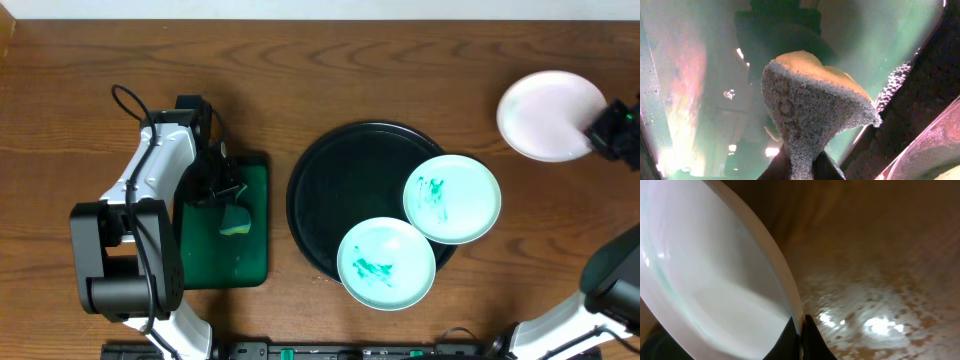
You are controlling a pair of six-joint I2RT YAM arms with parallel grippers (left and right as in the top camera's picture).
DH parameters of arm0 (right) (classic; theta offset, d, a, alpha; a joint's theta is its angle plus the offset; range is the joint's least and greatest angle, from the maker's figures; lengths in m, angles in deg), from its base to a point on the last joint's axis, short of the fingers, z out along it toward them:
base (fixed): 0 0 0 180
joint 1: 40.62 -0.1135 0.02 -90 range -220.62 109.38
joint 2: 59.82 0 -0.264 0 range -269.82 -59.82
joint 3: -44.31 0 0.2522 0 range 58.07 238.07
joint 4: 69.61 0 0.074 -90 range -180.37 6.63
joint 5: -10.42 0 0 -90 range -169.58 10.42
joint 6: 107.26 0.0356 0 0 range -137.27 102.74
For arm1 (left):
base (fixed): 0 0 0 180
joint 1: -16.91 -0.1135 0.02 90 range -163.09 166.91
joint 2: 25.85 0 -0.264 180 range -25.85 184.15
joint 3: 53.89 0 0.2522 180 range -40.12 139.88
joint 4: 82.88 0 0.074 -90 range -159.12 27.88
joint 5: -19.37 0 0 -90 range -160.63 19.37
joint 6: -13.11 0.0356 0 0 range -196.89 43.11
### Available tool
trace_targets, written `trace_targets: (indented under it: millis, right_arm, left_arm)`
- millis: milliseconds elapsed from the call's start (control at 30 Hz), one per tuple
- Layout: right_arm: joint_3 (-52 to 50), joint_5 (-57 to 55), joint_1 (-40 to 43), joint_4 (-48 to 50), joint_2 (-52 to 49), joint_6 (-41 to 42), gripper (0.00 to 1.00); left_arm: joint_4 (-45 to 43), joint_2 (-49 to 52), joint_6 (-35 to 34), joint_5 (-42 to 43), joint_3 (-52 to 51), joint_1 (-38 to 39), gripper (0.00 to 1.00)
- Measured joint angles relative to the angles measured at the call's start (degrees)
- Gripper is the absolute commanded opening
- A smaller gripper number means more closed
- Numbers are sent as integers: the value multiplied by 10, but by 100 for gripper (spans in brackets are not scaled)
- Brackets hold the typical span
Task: Clean dirty plates on tray and stack at the side
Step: 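Lower the white plate onto the table at right and open the right gripper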
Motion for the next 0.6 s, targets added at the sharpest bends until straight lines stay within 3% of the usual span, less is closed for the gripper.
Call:
trace_targets:
  millis: [600]
  right_arm:
    - [0,12,21,67,-160,-23,1]
  left_arm:
    - [2,0,0,9,0,0,7]
